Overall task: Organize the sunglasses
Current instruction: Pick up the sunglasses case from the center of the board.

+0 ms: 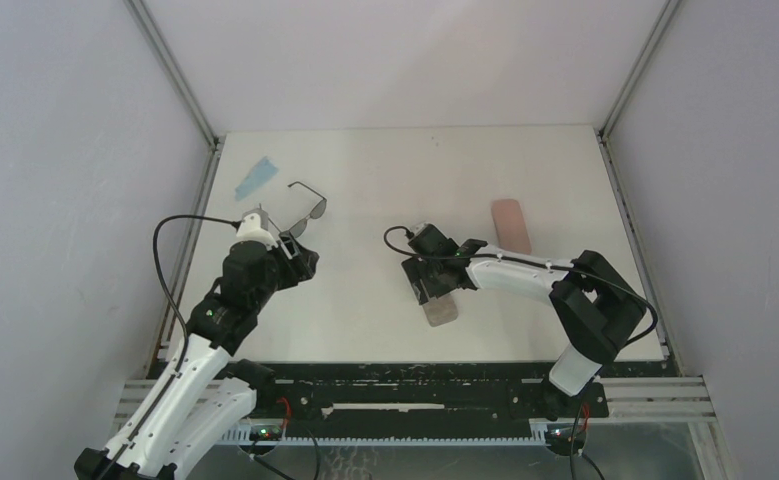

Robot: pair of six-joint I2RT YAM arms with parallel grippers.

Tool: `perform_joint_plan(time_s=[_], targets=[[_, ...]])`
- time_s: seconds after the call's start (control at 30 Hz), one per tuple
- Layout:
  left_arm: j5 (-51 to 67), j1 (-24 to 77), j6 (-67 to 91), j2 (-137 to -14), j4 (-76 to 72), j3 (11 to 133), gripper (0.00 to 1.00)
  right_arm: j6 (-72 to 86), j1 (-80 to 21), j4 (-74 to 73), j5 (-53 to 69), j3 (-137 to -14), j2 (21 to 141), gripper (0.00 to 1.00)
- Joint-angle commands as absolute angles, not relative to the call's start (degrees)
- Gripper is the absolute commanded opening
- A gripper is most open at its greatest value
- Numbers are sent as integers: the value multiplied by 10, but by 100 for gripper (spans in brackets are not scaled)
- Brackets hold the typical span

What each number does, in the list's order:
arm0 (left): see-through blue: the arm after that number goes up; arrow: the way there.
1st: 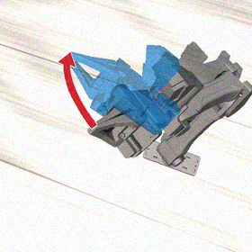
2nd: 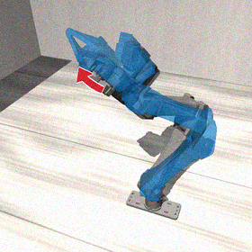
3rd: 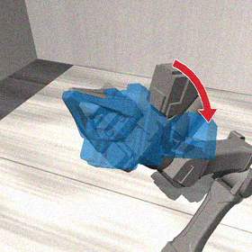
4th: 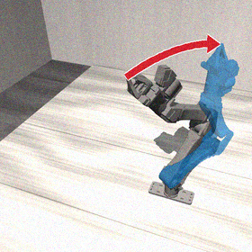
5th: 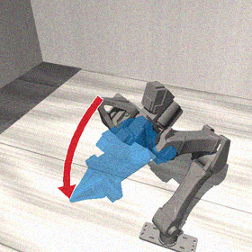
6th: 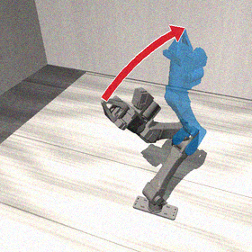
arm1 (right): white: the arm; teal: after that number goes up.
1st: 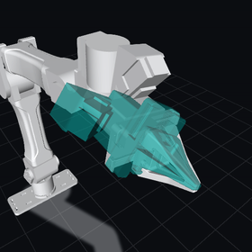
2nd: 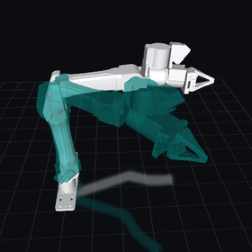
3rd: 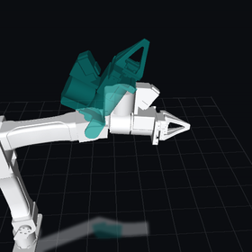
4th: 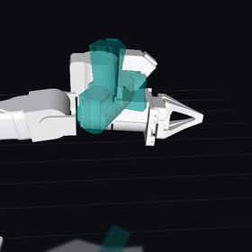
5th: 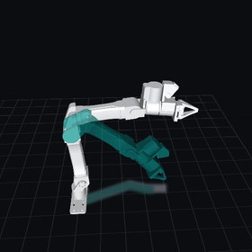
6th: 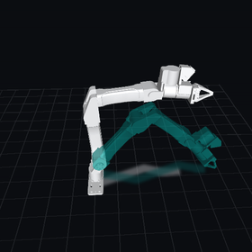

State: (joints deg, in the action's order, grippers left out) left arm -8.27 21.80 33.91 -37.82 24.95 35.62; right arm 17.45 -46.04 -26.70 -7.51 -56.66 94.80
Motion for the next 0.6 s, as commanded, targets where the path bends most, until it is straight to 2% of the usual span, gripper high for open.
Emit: perform_joint_plan(time_s=[0.0,0.07,0.17,0.27,0.43,0.57], targets=[[-70,220,329,-370,229,348,65,164,-457,-264,-93,-585,939,52],[-61,220,325,-364,223,346,66,167,-454,-264,-91,-585,919,44],[-38,220,322,-352,208,348,66,167,-439,-252,-52,-585,869,19],[-1,220,321,-340,177,347,68,165,-425,-234,-13,-585,817,0],[67,220,319,-331,103,354,74,179,-411,-193,45,-584,742,0],[117,223,312,-336,65,386,86,207,-396,-128,107,-576,681,0]])
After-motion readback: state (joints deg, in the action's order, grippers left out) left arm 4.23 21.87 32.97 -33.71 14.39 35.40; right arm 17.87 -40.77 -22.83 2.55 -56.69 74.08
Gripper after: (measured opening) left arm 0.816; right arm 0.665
